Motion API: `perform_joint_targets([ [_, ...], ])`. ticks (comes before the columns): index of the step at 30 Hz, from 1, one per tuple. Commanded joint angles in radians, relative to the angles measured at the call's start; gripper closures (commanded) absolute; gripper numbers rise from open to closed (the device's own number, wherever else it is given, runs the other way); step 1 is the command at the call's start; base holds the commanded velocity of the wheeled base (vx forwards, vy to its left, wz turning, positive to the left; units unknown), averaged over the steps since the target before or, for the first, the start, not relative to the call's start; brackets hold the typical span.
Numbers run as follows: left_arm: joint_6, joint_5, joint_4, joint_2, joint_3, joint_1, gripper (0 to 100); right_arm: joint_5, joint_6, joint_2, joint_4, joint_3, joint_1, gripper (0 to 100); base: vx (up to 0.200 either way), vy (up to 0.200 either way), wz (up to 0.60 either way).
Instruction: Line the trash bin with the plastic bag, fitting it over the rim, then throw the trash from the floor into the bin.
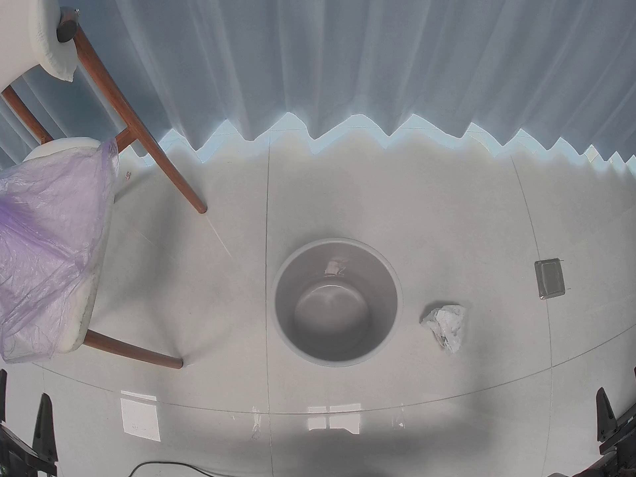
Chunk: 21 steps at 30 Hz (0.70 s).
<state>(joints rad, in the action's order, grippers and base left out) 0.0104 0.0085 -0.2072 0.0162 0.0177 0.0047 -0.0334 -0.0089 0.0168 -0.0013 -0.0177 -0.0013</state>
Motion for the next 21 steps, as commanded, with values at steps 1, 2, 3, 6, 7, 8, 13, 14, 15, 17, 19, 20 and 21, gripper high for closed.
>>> perform_joint_targets([
  [1, -0.003, 0.004, -0.09, -0.016, -0.018, 0.0, 0, 0.0, 0.0, -0.015, 0.0, 0.018, 0.0, 0, 0.0, 0.0, 0.0],
  [2, 0.002, -0.004, -0.12, -0.016, -0.018, 0.0, 0, 0.0, 0.0, -0.015, 0.0, 0.018, 0.0, 0, 0.0, 0.0, 0.0],
  [3, 0.002, -0.009, -0.133, -0.016, -0.018, 0.0, 0, 0.0, 0.0, -0.017, 0.0, 0.018, 0.0, 0, 0.0, 0.0, 0.0],
  [6, 0.002, -0.067, -0.146, -0.015, -0.001, 0.003, 0, 0.0, 0.0, -0.015, 0.0, 0.018, 0.001, 0, 0.0, 0.0, 0.0],
  [7, 0.002, -0.081, -0.146, -0.007, 0.015, 0.006, 0, 0.0, 0.0, -0.015, 0.0, 0.018, 0.0, 0, 0.0, 0.0, 0.0],
  [8, 0.002, -0.097, -0.143, 0.011, 0.036, 0.012, 0, 0.0, 0.0, -0.015, 0.0, 0.018, 0.0, 0, 0.0, 0.0, 0.0],
  [13, -0.06, -0.136, -0.115, 0.229, 0.182, 0.009, 0, 0.0, 0.0, -0.015, 0.0, 0.018, 0.0, 0, 0.0, 0.0, 0.0],
  [14, -0.064, -0.136, -0.113, 0.237, 0.188, 0.008, 0, 0.0, 0.0, -0.015, 0.0, 0.018, 0.0, 0, 0.0, 0.0, 0.0],
  [15, -0.125, -0.137, -0.101, 0.357, 0.258, 0.009, 0, 0.0, 0.0, -0.015, 0.0, 0.018, 0.0, 0, 0.0, 0.0, 0.0],
  [17, -0.158, -0.139, -0.1, 0.433, 0.311, 0.008, 0, 0.0, 0.0, -0.015, 0.0, 0.018, 0.0, 0, 0.0, 0.0, 0.0],
  [19, -0.182, -0.14, -0.1, 0.587, 0.423, 0.008, 0, 0.0, 0.0, -0.015, 0.0, 0.018, 0.0, 0, 0.0, 0.0, 0.0],
  [20, -0.182, -0.139, -0.101, 0.65, 0.47, 0.006, 0, 0.0, 0.0, -0.015, 0.0, 0.018, 0.0, 0, 0.0, 0.0, 0.0],
  [21, -0.181, -0.137, -0.106, 0.706, 0.513, 0.006, 0, 0.0, 0.0, -0.015, 0.0, 0.018, 0.001, 0, 0.0, 0.0, 0.0],
])
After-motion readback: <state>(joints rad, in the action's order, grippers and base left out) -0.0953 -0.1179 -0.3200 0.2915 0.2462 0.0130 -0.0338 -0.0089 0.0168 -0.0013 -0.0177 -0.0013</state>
